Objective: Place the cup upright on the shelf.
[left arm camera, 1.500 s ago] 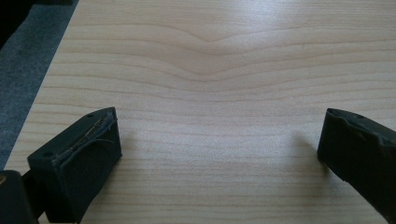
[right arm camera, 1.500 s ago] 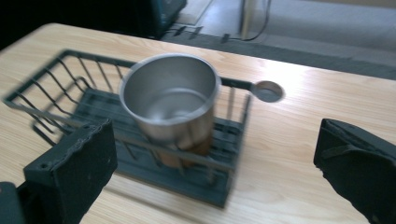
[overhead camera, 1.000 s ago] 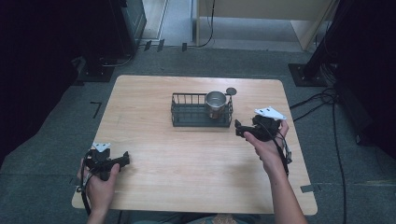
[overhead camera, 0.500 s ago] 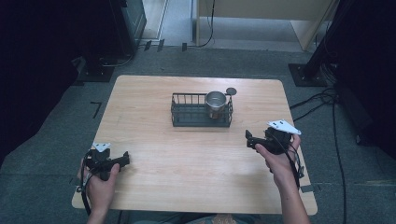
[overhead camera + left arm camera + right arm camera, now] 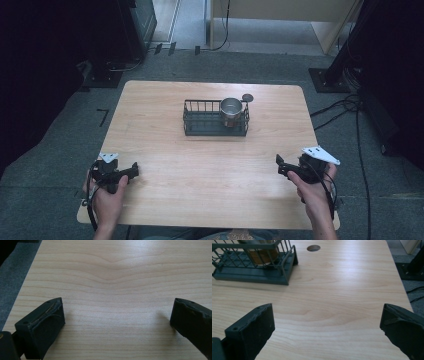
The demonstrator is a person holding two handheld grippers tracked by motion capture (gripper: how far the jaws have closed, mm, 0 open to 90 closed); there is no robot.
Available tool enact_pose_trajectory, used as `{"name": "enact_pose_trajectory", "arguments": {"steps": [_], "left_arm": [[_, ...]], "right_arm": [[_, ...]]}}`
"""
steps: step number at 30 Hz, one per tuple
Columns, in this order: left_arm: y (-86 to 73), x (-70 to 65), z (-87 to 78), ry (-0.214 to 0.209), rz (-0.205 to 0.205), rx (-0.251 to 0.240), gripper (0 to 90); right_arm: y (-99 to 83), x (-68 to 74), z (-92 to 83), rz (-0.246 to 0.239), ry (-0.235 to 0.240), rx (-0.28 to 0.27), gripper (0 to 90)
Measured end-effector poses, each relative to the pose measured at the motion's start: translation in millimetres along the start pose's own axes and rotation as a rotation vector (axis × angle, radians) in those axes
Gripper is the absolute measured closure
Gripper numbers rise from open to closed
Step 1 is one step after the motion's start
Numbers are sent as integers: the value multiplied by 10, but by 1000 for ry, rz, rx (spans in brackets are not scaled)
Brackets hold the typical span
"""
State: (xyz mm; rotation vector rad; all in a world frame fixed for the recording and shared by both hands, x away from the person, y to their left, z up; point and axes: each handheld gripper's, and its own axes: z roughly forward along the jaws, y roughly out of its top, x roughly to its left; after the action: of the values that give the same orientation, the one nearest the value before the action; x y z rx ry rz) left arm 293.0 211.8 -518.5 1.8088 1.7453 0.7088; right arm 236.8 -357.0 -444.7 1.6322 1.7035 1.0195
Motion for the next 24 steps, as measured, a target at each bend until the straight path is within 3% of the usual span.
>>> {"name": "enact_pose_trajectory", "arguments": {"steps": [3, 6, 7, 10, 14, 18, 19, 24], "left_arm": [[0, 0, 0, 0, 0, 0, 0], [0, 0, 0, 0, 0, 0, 0], [0, 0, 0, 0, 0, 0, 0], [0, 0, 0, -1, 0, 0, 0], [0, 0, 0, 0, 0, 0, 0], [0, 0, 0, 0, 0, 0, 0], [0, 0, 0, 0, 0, 0, 0], [0, 0, 0, 0, 0, 0, 0]], "right_arm": [[-90, -93, -41, -3, -22, 2, 0], [-204, -200, -56, 26, -37, 11, 0], [-302, -270, -53, 31, -72, 26, 0], [-404, -325, -46, 25, -106, 43, 0], [-637, -456, -46, 55, -139, 70, 0], [-759, -503, -41, 66, -152, 91, 0], [-841, -518, -20, 58, -182, 115, 0], [-920, -541, 2, 61, -200, 143, 0]]}}
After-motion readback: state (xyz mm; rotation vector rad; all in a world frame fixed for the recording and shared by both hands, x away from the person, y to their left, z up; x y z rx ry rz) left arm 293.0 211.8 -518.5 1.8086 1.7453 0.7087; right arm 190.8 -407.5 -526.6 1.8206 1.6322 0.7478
